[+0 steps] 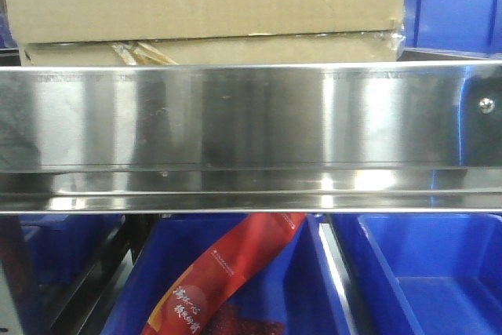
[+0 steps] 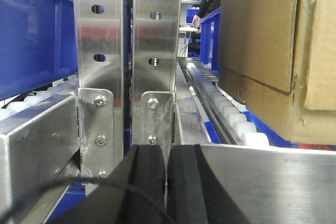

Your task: Grab carton from right shelf to conveyor

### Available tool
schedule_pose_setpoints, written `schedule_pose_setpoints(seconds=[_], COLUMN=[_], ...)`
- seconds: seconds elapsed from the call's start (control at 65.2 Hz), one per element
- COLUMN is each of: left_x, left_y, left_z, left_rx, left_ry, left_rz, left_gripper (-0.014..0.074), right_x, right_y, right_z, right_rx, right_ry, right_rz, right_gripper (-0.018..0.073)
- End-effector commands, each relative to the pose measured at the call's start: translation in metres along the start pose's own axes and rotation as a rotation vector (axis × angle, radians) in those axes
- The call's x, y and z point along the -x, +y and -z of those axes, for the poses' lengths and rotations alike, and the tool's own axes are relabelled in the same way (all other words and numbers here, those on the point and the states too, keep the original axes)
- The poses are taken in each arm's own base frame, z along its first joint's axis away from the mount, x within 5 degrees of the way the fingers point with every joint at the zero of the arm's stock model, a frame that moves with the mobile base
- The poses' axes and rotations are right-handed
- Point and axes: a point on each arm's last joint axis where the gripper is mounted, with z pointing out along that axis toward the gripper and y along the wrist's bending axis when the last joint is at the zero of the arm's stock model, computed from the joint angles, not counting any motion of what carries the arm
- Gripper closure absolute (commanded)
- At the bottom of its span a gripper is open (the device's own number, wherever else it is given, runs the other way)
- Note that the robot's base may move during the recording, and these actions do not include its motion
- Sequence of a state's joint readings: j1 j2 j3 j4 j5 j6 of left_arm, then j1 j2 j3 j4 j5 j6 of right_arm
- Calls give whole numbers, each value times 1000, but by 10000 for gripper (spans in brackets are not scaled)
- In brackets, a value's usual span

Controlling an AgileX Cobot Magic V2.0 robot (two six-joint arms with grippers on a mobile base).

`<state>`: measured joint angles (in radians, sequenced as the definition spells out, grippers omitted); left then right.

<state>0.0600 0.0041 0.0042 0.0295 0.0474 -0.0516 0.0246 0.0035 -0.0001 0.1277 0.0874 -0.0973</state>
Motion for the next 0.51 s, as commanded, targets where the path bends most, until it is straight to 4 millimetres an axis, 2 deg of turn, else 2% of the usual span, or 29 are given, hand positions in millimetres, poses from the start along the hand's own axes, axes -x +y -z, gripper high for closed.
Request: schedule_pose_setpoints(seconds=[0.0, 0.491], left_x=[3, 3], left_y=[0, 0], left_z=[1, 1], left_rx=[3, 4], left_ry=[-21, -23], left_rz=[2, -22], left_gripper=[582, 582], right_x=[2, 2], right_y=[0, 0], right_z=[0, 0], right_rx=[-2, -2], right_ry=[-25, -28], right_rz=[9, 9], right_gripper=[628, 628])
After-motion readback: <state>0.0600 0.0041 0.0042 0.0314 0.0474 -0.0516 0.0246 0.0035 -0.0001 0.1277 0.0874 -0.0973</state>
